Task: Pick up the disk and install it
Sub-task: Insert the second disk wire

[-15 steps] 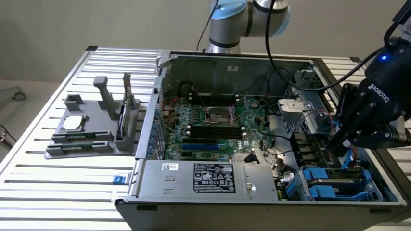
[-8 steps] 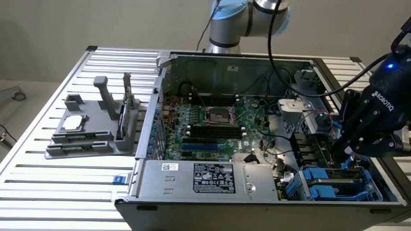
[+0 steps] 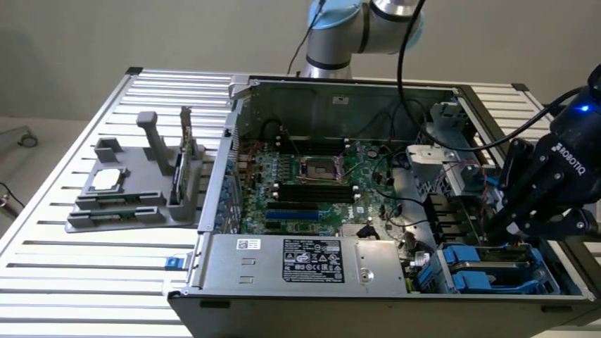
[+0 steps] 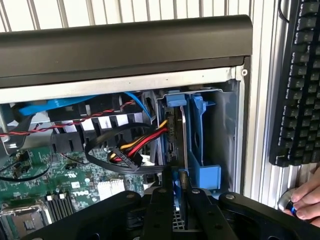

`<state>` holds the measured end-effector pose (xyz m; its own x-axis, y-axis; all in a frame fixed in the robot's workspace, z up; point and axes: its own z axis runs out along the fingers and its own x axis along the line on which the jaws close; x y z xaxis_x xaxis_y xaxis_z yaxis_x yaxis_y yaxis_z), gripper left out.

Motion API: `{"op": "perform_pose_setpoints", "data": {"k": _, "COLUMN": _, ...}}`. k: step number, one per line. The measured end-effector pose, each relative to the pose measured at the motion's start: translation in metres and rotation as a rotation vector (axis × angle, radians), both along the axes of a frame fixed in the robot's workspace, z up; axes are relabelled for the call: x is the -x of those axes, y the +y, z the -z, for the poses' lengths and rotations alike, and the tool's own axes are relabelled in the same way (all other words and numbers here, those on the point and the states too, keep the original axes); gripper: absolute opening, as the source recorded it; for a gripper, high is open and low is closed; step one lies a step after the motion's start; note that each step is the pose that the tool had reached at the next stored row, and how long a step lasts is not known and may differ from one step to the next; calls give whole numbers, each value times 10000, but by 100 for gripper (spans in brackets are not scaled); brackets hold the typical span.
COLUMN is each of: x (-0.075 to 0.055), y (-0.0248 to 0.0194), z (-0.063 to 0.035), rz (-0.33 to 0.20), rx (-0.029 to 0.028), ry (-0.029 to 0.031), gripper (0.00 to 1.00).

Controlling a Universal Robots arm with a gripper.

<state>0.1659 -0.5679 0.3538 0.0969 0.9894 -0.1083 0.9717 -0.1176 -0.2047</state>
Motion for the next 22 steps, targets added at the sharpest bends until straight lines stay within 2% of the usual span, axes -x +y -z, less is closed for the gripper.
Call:
{"op": "perform_pose_setpoints", "data": {"k": 4, "x": -20, "y": -45, "z": 20, "rz": 0, "rx": -157, "ry": 133, "gripper": 16}}
{"op": "perform_pose_setpoints", "data": {"k": 7, "x": -32, "y": -60, "z": 33, "rz": -1, "rx": -297, "ry": 183, "gripper": 16}}
{"op": "perform_pose_setpoints", "data": {"k": 10, "x": -45, "y": -67, "z": 51, "rz": -5, "rx": -414, "ry": 205, "gripper": 16}}
{"op": "perform_pose_setpoints", "data": {"k": 19, "x": -89, "y": -88, "z": 117, "rz": -18, "rx": -700, "ry": 226, "gripper": 16}}
{"op": "perform_pose_setpoints", "data": {"k": 22, "x": -106, "y": -100, "z": 133, "rz": -21, "rx": -788, "ry": 251, "gripper": 16}}
